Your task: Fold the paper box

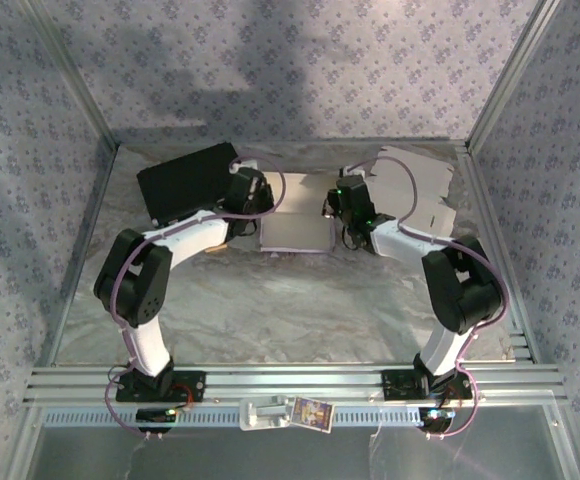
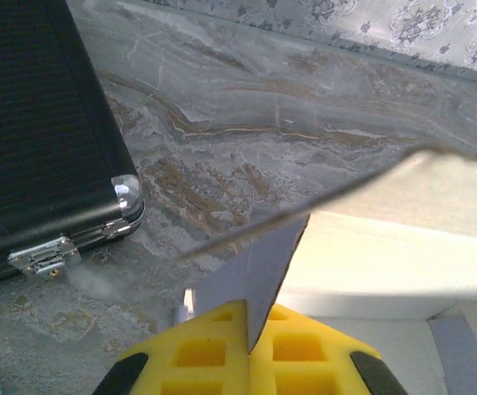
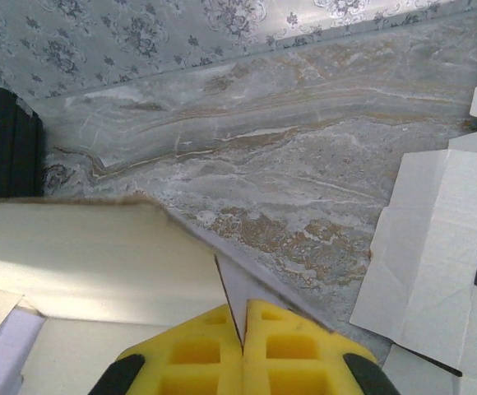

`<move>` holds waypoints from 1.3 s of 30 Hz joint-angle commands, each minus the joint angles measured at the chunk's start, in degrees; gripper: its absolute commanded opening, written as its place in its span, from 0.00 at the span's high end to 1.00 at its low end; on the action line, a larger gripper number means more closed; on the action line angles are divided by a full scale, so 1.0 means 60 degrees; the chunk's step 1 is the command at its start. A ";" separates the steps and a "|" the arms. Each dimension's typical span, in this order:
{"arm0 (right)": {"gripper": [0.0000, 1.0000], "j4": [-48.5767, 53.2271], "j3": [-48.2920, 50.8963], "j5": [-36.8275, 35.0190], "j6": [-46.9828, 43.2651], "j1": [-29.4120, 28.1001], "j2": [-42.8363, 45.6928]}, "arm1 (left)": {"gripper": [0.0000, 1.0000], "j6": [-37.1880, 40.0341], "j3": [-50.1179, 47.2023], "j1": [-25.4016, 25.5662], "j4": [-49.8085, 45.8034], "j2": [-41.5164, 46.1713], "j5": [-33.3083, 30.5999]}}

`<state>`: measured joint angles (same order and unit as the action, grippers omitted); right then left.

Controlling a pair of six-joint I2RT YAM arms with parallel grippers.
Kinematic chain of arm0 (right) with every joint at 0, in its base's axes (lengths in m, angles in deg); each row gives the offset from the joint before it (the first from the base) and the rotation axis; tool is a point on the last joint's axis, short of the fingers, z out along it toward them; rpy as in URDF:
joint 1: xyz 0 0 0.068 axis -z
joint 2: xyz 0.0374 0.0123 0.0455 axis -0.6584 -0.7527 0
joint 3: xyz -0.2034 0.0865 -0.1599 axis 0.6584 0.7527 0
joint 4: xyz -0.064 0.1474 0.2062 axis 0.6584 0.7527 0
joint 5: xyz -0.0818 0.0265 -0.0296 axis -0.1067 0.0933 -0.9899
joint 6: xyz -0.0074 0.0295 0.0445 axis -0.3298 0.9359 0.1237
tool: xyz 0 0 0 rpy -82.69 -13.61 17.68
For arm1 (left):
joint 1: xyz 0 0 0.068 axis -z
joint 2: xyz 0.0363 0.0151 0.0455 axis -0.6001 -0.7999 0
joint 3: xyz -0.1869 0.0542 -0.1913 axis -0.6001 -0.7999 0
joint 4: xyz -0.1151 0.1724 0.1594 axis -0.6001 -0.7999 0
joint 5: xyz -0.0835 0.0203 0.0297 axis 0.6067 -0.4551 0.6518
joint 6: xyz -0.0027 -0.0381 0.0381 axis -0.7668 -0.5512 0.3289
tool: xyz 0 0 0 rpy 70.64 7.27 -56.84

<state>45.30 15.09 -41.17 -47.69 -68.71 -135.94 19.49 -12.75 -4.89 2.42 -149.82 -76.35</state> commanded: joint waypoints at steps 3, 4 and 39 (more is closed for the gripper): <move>1.00 -0.0681 0.0291 0.0471 -0.0145 -0.0242 -0.0070 | 1.00 0.0334 -0.1316 0.0162 0.1889 0.0149 0.0624; 1.00 -0.0742 0.0368 0.0484 -0.0159 -0.0259 -0.0085 | 1.00 0.0357 -0.1530 0.0173 0.2180 0.0152 0.0682; 0.43 0.7077 -0.1470 0.2925 1.0066 0.0129 0.3251 | 1.00 0.1200 -0.1822 0.1032 0.1227 0.0431 -0.0997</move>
<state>87.63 8.03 -26.62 -1.85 -67.18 -113.95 25.41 -23.48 0.31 13.81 -147.98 -81.99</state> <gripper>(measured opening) 0.578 0.044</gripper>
